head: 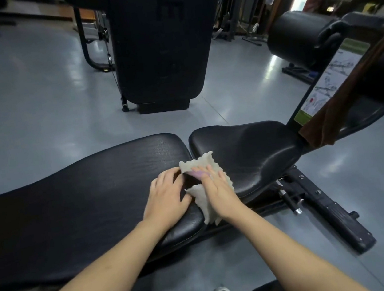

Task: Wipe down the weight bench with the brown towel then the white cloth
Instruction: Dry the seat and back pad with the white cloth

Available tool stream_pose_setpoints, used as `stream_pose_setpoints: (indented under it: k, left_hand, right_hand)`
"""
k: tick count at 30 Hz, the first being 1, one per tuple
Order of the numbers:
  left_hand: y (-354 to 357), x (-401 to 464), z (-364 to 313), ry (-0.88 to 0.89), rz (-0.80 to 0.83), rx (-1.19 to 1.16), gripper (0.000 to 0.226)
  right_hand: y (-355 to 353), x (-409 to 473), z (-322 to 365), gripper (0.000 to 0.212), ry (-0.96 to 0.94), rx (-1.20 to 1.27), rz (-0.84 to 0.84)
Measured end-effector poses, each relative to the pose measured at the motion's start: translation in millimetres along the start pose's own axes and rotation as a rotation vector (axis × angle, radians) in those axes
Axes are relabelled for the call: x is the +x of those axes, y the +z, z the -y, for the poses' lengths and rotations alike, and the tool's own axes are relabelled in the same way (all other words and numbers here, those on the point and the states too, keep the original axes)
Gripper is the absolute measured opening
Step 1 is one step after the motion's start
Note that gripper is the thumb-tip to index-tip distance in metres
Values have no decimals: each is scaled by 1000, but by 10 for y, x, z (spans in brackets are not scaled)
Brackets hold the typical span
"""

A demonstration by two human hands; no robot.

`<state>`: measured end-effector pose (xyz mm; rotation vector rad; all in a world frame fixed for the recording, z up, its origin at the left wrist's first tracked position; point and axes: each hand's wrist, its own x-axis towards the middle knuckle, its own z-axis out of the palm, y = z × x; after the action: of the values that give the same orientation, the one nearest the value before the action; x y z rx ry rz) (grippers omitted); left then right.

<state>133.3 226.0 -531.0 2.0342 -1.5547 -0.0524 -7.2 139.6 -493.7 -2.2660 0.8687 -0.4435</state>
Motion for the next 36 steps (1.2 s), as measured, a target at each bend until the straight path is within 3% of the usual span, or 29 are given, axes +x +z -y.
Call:
stream_pose_setpoints:
  k: [4, 9, 14, 17, 20, 22, 26, 36]
  left_hand:
    - [-36, -19, 3, -17, -18, -117, 66]
    - [-31, -22, 36, -55, -87, -178, 45]
    - [-113, 12, 56, -159, -181, -246, 42]
    - [-241, 15, 18, -226, -235, -439, 33]
    - [-373, -15, -33, -280, -169, -732, 29]
    - [-414, -66, -20, -296, -144, -796, 29]
    - [-403, -148, 96, -280, -98, -766, 47]
    - [-456, -273, 200, -239, -75, -577, 49]
  right_hand:
    - [84, -37, 118, 59, 9, 61, 74]
    - [195, -49, 117, 69, 64, 0, 107]
    - [205, -84, 89, 60, 50, -42, 140]
    - [211, -80, 91, 56, -23, -71, 156]
    - [212, -72, 107, 58, -26, -87, 182]
    - [206, -62, 126, 61, -31, -104, 195]
    - [219, -62, 222, 45, -53, -135, 196]
    - [313, 77, 242, 46, -230, -330, 267]
